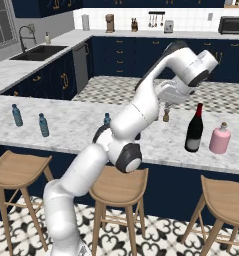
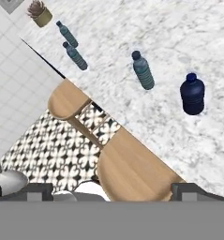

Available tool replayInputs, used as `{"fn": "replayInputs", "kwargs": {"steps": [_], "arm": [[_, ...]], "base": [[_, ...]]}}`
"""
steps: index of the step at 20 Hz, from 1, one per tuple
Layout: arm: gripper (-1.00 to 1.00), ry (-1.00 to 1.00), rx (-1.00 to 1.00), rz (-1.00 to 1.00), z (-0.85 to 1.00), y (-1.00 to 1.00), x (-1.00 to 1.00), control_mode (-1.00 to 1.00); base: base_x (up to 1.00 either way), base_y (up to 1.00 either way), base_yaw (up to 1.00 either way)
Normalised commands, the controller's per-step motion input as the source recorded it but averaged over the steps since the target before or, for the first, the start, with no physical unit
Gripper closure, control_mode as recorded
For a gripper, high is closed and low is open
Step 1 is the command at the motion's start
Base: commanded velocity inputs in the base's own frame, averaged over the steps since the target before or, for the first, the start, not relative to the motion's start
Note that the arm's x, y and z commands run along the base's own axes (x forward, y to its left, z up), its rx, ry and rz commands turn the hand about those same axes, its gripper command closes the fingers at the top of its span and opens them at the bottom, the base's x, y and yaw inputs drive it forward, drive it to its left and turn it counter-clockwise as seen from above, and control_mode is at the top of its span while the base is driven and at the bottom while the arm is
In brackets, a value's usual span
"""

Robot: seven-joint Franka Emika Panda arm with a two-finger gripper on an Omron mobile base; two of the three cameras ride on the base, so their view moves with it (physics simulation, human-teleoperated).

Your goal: Move the plastic bottles in the middle to the plastics group, and the glass bottles in the middle to the glass group.

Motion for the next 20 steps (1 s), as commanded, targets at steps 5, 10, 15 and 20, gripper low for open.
{"fn": "replayInputs", "kwargs": {"steps": [5, 10, 15, 20], "arm": [[-1.00, -0.35, -0.27, -0.22, 0.10, 0.99, -0.79, -1.00], [-1.00, -0.29, -0.28, -0.51, -0.19, 0.70, -0.33, -1.00], [-1.00, -0.20, -0.17, -0.72, -0.37, 0.32, -0.20, -1.00], [-1.00, -0.21, -0.13, -0.70, -0.28, 0.39, -0.30, -1.00]], "base": [[0.00, 0.00, 0.00], [0.00, 0.00, 0.00], [0.00, 0.00, 0.00], [0.00, 0.00, 0.00]]}}
